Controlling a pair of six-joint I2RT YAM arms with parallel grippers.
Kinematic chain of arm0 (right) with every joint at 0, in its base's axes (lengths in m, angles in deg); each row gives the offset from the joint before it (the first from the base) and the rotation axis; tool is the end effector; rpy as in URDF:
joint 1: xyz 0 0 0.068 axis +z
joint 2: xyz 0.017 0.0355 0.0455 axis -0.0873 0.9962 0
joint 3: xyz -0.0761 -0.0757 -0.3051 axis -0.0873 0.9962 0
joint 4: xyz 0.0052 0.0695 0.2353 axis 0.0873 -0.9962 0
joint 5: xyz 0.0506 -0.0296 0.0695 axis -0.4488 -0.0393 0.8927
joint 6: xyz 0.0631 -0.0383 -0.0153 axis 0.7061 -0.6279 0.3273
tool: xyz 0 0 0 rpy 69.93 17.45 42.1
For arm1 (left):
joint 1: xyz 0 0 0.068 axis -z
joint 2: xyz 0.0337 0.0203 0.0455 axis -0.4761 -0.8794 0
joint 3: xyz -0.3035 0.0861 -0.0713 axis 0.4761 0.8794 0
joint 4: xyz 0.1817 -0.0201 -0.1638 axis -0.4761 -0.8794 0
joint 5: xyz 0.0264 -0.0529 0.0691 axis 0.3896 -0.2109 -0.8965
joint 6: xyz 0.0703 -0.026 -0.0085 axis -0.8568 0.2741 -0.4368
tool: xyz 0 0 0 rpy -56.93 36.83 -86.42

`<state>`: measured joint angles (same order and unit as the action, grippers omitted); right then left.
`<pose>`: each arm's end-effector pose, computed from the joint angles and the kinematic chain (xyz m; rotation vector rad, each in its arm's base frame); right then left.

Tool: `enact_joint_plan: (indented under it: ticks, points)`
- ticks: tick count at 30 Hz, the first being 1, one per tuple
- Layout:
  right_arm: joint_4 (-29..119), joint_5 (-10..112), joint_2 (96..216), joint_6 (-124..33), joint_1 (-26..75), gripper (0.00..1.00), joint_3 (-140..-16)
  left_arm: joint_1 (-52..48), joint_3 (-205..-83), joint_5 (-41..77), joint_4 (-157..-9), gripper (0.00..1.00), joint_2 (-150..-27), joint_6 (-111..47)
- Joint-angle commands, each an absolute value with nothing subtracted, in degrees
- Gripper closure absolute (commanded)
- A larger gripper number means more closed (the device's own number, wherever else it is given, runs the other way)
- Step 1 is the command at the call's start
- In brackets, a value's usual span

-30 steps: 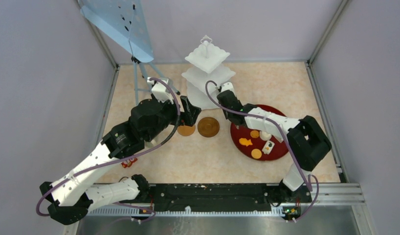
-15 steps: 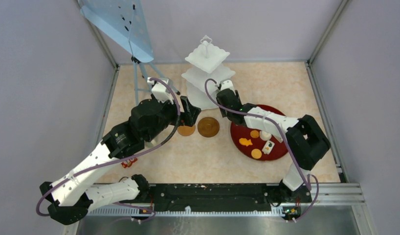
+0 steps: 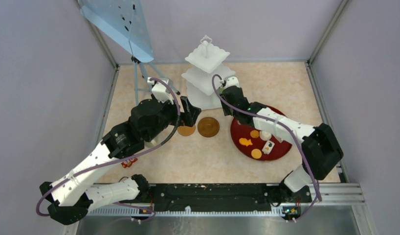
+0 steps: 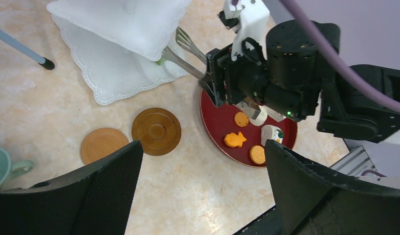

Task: Serve the afternoon tea

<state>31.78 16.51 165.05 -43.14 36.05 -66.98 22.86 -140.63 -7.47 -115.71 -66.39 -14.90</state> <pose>0.2852 0.2103 0.3022 -0.3582 2.1446 -0.0348 0.1178 -0.1172 0.4503 0.1573 1.8758 -0.7032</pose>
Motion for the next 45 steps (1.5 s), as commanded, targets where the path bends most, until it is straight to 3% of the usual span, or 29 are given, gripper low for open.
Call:
enact_joint_plan:
  ticks: [1, 16, 18, 24, 35, 45]
  points:
    - [27.2, 17.3, 158.8, -40.6, 35.7, 0.50, -66.9, 22.5, -140.5, -6.6, -113.6, 0.01, -64.7, -14.2]
    - [-2.7, 11.6, 131.3, -25.7, 35.5, 0.53, -59.2, 22.5, -138.3, -3.8, -110.7, 0.01, -64.3, -13.2]
    - [-6.1, 9.9, 130.6, -22.6, 34.5, 0.57, -59.2, 22.5, -138.4, -3.1, -110.4, 0.01, -64.7, -13.3]
    - [-13.7, 10.1, 130.9, -11.5, 29.3, 0.56, -59.3, 22.5, -139.0, -2.4, -110.9, 0.01, -64.9, -13.6]
    - [-3.4, 24.8, 125.1, -10.4, 14.1, 0.55, -50.0, 22.5, -138.9, -1.6, -111.4, 0.01, -64.2, -13.7]
    - [8.5, 30.8, 126.6, -15.8, 10.3, 0.47, -47.3, 22.5, -139.1, -2.8, -112.2, 0.01, -64.0, -14.4]
